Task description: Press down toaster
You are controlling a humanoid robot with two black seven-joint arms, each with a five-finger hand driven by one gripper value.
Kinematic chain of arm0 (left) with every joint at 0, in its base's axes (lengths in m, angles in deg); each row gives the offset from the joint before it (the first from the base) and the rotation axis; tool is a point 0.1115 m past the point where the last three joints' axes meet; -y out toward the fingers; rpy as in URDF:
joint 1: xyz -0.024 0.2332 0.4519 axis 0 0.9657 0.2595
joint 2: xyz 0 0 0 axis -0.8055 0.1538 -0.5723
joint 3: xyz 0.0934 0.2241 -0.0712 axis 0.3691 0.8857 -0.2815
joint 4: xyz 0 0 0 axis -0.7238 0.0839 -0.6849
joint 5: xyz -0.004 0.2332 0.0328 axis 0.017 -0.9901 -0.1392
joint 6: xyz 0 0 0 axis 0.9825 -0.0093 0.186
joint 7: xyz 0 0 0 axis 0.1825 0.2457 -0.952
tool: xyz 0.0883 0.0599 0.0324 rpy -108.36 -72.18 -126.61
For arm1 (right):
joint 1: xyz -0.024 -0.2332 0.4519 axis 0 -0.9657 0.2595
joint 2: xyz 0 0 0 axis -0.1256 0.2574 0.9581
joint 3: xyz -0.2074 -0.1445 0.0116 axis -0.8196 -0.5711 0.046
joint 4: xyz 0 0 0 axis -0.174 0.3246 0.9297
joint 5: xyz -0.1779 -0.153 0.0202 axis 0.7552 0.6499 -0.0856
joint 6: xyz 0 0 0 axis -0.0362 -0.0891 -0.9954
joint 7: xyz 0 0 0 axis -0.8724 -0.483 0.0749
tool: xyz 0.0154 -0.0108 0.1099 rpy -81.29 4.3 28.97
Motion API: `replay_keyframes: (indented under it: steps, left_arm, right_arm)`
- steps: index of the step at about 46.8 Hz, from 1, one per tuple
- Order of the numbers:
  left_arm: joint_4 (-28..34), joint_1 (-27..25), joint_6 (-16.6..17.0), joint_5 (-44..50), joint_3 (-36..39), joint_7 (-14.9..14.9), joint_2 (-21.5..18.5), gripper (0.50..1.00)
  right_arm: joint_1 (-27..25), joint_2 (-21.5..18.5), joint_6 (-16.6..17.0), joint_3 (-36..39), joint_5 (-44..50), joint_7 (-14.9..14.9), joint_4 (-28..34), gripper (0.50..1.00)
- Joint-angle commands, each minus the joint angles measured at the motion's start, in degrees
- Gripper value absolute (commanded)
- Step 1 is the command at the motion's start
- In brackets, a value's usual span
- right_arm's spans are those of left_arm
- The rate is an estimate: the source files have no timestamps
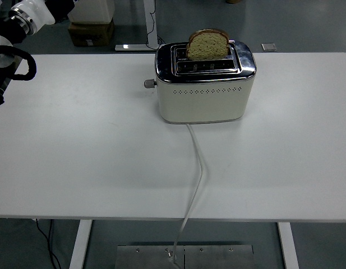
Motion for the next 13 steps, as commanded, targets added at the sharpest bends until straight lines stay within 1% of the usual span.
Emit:
replay_keyframes:
  steps: [1,6,13]
  left_arm:
    - [-0.10,2.98,-0.02,1.71,-3.61,0.02,0.01,1.000]
    - [-0.10,6.32,0.42,1.80,-8.28,0.02,0.45,1.000]
    - [-0.19,9.13,3.14,1.44,-8.72,0.02,0.89,1.000]
  right_arm:
    - [0.00,0.00,0.00,0.03,-0.02,0.01,0.05,0.998]
    - [0.00,0.00,0.00,0.03,-0.02,0.01,0.05,0.998]
    - [0.00,0.00,0.00,0.03,-0.02,-0.08,0.05,0.998]
